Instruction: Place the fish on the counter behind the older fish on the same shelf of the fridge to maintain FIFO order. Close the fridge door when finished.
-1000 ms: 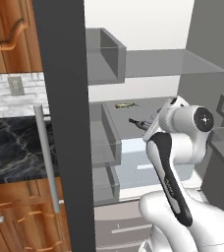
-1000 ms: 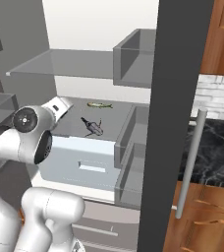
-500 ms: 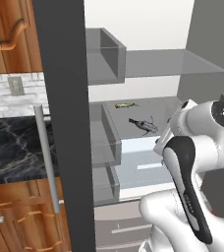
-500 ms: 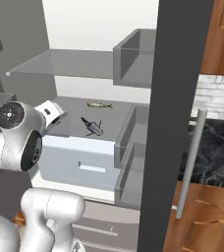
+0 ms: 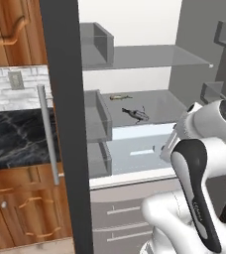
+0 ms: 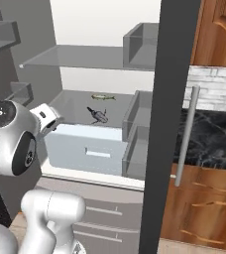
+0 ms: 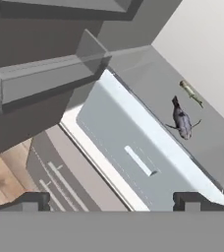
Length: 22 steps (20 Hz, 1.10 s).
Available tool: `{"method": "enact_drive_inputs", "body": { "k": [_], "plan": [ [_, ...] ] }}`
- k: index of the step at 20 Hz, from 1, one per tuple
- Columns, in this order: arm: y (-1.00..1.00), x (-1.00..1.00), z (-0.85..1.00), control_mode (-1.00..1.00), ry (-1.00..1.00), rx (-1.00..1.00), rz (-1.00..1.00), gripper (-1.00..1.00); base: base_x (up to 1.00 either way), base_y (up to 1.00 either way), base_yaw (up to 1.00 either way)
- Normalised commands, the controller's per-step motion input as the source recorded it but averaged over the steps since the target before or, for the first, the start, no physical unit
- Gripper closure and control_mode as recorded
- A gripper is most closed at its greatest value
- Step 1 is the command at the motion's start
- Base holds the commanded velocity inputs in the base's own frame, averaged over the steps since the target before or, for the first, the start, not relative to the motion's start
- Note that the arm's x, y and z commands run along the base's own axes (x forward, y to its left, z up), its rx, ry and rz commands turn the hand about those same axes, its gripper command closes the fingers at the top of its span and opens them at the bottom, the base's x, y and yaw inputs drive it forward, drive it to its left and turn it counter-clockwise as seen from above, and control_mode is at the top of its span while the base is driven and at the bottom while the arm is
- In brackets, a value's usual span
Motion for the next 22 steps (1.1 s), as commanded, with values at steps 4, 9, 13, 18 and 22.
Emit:
{"method": "enact_drive_inputs", "body": {
  "k": [4, 9, 13, 18, 22],
  "plan": [
    [0.0, 0.0, 0.0, 1.0, 0.0, 0.0, 0.0, -1.0, -0.54, 0.0, -0.03],
    [0.0, 0.0, 0.0, 1.0, 0.0, 0.0, 0.0, -1.0, -0.38, 0.0, 0.0],
    [0.0, 0.0, 0.0, 1.0, 0.0, 0.0, 0.0, -1.0, -0.43, 0.0, 0.0],
    [0.0, 0.0, 0.0, 1.0, 0.0, 0.0, 0.0, -1.0, -0.24, 0.0, 0.0],
    [-0.14, -0.37, -0.02, -1.0, -0.06, 0.02, -0.02, -1.0, 0.0, 0.0, 0.0]
  ]
}}
